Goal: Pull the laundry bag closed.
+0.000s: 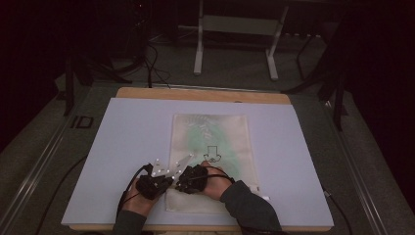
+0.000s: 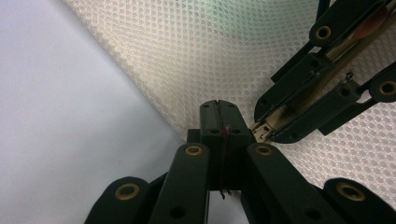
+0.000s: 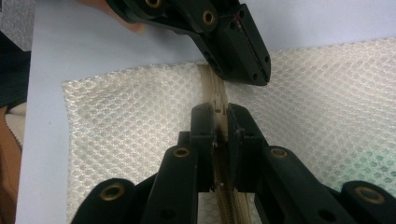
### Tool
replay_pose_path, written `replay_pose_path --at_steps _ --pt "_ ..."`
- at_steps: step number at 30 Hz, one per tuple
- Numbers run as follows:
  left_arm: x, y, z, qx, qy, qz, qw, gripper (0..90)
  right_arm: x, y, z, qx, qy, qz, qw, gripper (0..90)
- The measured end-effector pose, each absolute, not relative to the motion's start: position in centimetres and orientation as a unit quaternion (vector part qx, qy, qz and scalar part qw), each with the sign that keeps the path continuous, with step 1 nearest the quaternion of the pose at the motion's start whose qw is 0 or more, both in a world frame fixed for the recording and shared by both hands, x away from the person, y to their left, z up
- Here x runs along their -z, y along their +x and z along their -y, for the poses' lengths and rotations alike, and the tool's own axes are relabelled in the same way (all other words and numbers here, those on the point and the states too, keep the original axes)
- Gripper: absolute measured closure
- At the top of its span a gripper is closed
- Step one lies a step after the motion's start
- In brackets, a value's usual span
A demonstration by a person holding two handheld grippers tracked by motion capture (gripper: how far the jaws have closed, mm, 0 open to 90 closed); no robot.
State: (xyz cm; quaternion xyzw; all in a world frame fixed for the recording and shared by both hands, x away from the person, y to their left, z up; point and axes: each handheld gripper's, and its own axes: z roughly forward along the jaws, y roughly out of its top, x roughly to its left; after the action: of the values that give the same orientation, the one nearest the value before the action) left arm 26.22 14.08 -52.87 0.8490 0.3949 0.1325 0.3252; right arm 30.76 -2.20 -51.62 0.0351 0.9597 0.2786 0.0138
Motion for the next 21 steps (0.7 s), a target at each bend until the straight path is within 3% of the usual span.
replay_pose_path --at_steps 21 --pt "53.09 26.31 -14.42 -0.127 0.846 -0.394 0.338 89.4 51.43 30.71 2.66 -0.271 0.032 -0.962 0.013 82.5"
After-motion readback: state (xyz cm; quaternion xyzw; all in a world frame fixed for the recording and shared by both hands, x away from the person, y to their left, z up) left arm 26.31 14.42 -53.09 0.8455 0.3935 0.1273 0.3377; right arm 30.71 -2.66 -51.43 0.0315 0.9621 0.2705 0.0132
